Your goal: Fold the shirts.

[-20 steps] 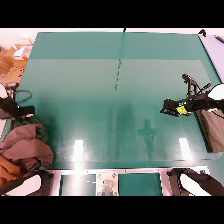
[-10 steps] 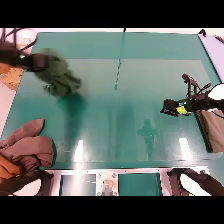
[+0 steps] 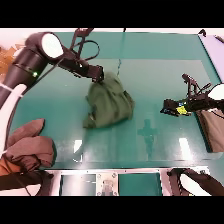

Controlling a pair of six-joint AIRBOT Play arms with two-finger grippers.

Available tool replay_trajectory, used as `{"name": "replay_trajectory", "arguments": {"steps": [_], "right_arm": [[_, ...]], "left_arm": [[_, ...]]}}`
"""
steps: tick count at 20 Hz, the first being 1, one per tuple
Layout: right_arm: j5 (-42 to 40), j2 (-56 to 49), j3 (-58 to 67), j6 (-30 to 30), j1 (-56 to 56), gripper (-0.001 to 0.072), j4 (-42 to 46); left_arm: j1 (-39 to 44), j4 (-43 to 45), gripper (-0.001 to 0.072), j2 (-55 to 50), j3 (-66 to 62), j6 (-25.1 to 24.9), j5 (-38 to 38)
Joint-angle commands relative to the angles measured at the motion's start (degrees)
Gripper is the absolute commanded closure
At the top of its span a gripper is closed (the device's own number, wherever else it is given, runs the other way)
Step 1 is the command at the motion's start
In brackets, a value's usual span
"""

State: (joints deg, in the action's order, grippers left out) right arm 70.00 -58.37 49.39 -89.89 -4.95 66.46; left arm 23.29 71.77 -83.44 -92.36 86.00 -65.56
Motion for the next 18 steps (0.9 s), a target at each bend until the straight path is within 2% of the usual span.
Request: {"name": "replay_trajectory", "arguments": {"steps": [1,5,8,11,13,15,17,18], "right_arm": [[-0.4,0.0,0.0,0.0,0.0,0.0695,0.0],[-2.4,0.0,0.0,0.0,0.0,0.0695,0.0],[-4.5,0.0,-0.1,0.0,0.1,0.0695,-0.2],[-9.9,-0.3,0.0,0.0,0.1,0.069,-1.2],[-13.7,-2.7,0.0,0.0,0.0,0.0484,-2.1],[-14.9,-8.6,0.0,2.2,0.1,0.0427,-6.2],[-15.8,-15.5,0.0,7.1,0.2,0.0358,-14.1],[-16.0,-18.6,0.0,10.3,0.2,0.0356,-18.6]], "left_arm": [[-5.1,-0.7,0.0028,-1.9,-1.4,2.6,-4.7],[-15.3,-0.6,0.0029,-1.2,-0.9,3.6,-21.1],[-16.3,-1.4,0.0029,-0.9,6.0,3.8,-24.3],[-15.2,-10.8,0.0029,0.6,20.9,1.8,-18.9],[-13.7,-17.1,0.0029,1.3,29.9,-1.0,-13.4],[-10.8,-19.4,0.003,1.5,36.5,-2.6,-7.5],[-7.1,-19.4,0.0029,1.5,40.7,-2.6,-1.3],[-5.3,-19.5,0.0029,1.5,42.2,-2.5,1.9]]}}
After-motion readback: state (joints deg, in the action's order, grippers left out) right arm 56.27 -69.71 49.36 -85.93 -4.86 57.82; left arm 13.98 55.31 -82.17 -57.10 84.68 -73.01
